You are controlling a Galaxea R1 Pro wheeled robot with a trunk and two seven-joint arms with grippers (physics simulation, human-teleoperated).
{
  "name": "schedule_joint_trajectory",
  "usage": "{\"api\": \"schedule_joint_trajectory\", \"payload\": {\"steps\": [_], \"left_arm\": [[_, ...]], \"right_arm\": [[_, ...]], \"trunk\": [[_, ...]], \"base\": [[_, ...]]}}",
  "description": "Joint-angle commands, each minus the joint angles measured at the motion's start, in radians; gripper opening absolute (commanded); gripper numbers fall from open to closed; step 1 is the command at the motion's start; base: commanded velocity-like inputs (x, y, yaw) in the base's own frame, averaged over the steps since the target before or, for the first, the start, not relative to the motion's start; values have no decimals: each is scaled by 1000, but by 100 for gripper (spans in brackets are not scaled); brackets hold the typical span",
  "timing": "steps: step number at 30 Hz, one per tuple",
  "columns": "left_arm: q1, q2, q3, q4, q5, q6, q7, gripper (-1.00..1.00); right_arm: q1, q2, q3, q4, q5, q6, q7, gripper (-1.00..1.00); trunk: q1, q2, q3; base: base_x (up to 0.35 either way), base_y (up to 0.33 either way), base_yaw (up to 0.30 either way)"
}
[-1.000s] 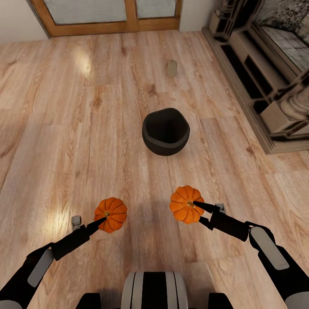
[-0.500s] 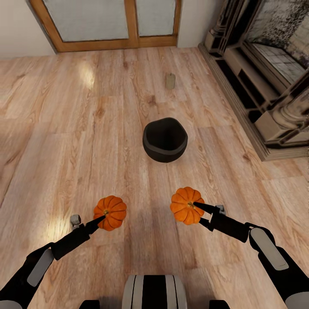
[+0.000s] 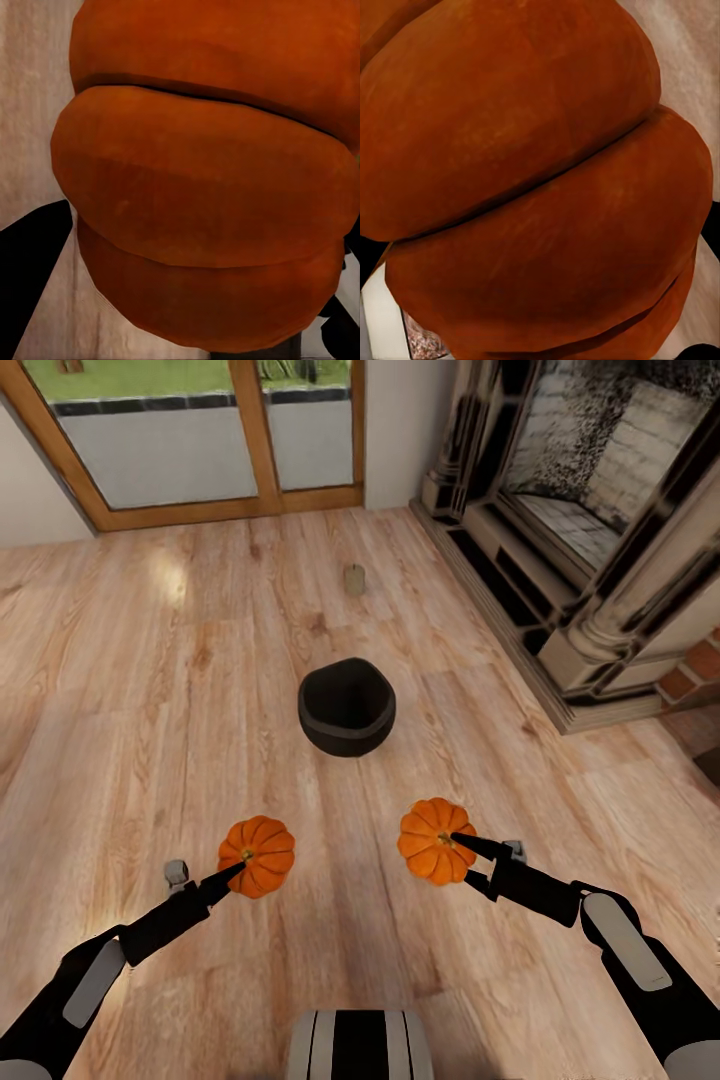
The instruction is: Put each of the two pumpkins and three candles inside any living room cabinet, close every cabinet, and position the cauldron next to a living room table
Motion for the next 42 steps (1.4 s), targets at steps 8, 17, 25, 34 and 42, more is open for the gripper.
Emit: {"api": "schedule_joint_trajectory", "payload": {"steps": [8,17,25,34,42], "left_arm": [[0,1,0,0,5,8,-1,-100],[0,1,0,0,4,8,-1,-100],[0,1,0,1,5,8,-1,-100],[0,1,1,1,4,8,-1,-100],[0,1,1,0,4,8,-1,-100]], "right_arm": [[-1,-1,1,4,-3,3,8,-100],[-1,-1,1,21,-4,-13,14,-100],[-1,-2,1,22,-6,-43,14,-100],[-1,-2,1,22,-7,-44,14,-100],[-1,-1,1,22,-7,-44,7,-100]], "trunk": [[-4,2,38],[-8,4,76],[-11,6,111],[-15,8,158],[-19,10,195]], "base": [[0,0,-249],[0,0,-84],[0,0,-82],[0,0,-203],[0,0,-129]]}}
